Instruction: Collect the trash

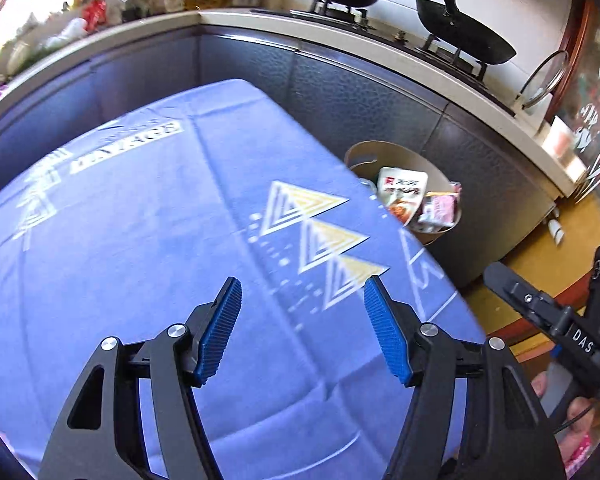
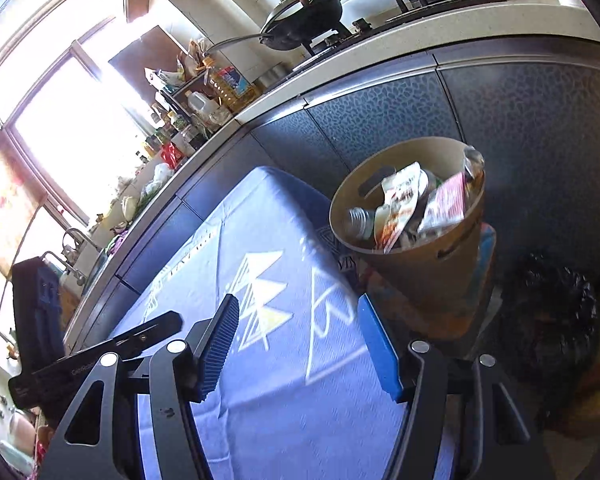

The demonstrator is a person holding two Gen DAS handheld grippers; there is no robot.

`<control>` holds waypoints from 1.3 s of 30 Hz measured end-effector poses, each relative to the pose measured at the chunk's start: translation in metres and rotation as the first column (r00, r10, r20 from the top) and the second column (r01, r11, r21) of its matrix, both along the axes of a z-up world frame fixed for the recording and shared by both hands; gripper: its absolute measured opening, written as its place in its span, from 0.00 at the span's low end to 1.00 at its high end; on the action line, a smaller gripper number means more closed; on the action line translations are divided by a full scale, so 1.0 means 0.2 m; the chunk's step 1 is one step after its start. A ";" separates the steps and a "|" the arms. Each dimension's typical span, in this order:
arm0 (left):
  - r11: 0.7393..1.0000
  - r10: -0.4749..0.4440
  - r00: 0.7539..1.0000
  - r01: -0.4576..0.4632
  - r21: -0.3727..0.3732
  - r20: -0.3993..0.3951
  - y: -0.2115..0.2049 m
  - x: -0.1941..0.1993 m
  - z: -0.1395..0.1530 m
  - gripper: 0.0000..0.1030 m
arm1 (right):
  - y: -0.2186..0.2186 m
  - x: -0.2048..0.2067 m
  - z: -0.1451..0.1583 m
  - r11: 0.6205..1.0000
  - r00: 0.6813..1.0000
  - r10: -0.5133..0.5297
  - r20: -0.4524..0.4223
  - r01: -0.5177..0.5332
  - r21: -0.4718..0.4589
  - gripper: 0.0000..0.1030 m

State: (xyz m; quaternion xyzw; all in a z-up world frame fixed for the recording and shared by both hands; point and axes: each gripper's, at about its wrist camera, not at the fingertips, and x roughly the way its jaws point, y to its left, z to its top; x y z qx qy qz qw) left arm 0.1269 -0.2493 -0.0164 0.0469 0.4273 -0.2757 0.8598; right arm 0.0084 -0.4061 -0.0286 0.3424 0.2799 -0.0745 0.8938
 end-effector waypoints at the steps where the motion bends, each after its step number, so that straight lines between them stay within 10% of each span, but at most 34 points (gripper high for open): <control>1: 1.000 0.011 1.000 -0.011 0.007 0.011 0.03 -0.02 0.00 0.64 | 0.03 -0.02 0.00 1.000 1.000 -0.009 -0.004 0.009 0.003 0.61; 22: 0.997 0.050 0.988 -0.058 0.052 0.147 0.30 -0.29 0.11 0.94 | 0.25 -0.16 0.14 0.997 0.997 -0.072 0.007 0.072 0.012 0.74; 39: 0.987 0.103 0.968 -0.128 0.097 0.227 0.31 -0.31 0.15 0.94 | 0.30 -0.14 0.15 0.998 0.998 -0.064 -0.007 0.064 0.002 0.78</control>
